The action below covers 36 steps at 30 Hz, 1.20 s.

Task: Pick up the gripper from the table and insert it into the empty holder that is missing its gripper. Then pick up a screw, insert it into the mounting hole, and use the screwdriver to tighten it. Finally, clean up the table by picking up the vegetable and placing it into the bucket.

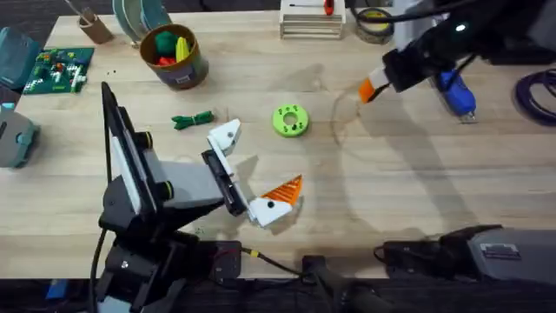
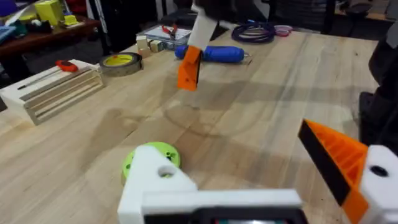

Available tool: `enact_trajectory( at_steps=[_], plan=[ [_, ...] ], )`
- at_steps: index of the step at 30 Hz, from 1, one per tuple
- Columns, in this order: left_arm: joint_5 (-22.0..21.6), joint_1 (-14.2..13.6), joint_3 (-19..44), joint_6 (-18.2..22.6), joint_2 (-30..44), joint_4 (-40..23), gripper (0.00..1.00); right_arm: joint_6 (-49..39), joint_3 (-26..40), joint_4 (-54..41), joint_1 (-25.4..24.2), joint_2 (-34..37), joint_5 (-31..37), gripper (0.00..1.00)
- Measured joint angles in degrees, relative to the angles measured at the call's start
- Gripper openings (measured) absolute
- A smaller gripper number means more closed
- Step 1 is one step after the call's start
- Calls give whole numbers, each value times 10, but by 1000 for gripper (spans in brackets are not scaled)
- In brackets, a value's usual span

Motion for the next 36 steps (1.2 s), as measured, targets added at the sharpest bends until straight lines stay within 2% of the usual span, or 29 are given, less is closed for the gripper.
enact_trajectory(
  at_steps=[8,20,24,30,33,36],
  plan=[
    [0,0,0,0,0,0,994,2,1,-31,0,-115,0,8],
    [0,0,0,0,0,0,994,51,-3,-106,0,-335,-1,7],
    [0,0,0,0,0,0,994,93,-67,-90,0,-428,-19,7],
    [0,0,0,0,0,0,993,181,-205,55,0,-552,-128,7],
    [0,0,0,0,0,0,993,237,-255,84,0,-583,-190,7],
    [0,0,0,0,0,0,993,295,-305,131,0,-581,-272,7]
  ],
)
